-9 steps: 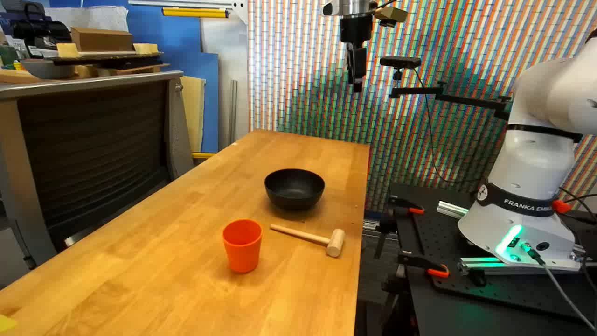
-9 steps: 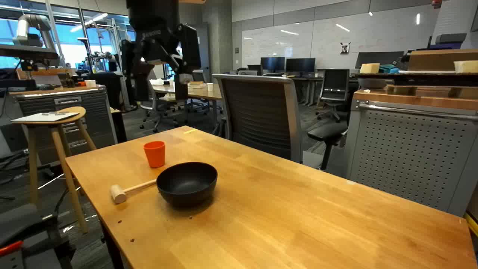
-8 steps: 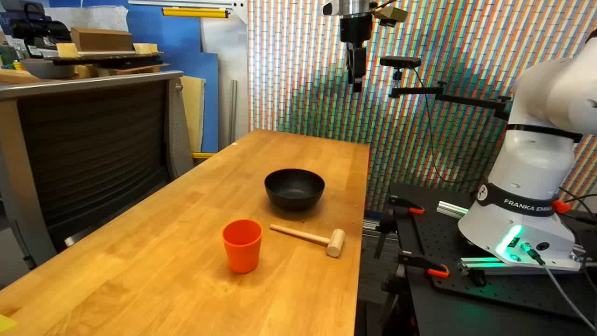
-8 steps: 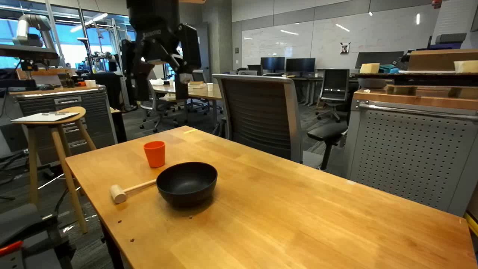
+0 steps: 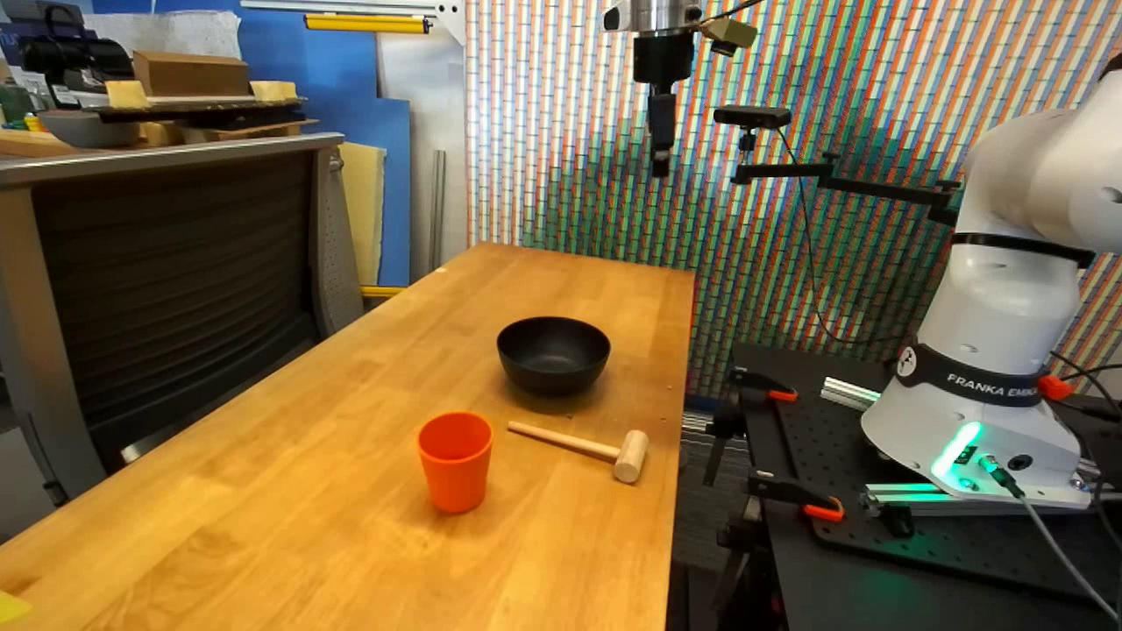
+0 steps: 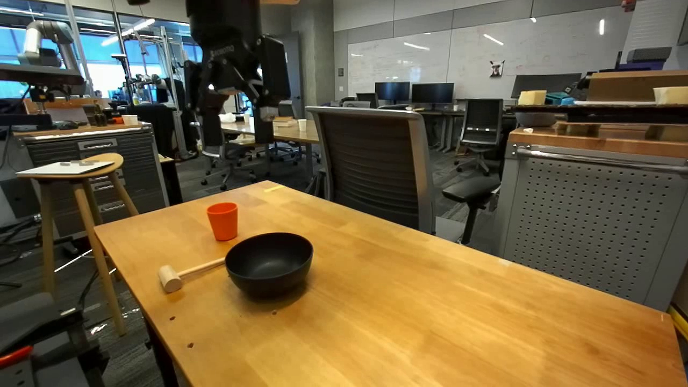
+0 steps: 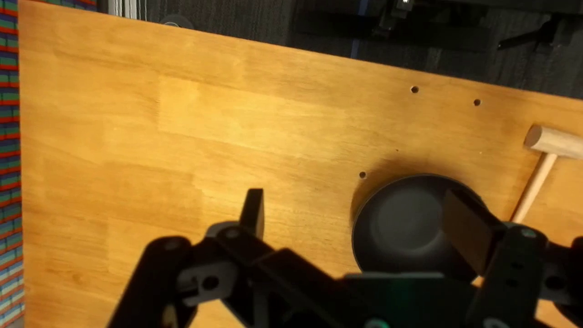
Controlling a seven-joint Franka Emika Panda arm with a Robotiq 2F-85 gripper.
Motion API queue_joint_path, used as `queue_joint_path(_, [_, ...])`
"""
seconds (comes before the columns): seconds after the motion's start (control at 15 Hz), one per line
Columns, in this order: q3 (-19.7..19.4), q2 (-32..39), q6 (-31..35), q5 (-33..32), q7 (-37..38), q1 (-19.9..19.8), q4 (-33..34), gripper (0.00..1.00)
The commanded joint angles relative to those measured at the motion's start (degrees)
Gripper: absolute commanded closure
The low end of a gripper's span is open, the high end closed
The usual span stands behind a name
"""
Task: Pick up the cup and put it in the bowl
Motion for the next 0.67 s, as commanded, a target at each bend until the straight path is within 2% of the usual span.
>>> queue_joint_path(0.0, [4.4, 4.7, 8.8, 3.1, 14.5, 1.3, -1.3, 0.0])
queue_joint_path(0.33, [12.3, 16.9, 20.4, 5.5, 30.0, 5.5, 0.7, 0.0])
queue_joint_path(0.6, [16.2, 25.8, 24.4, 3.8, 36.2, 10.0, 5.8, 0.0])
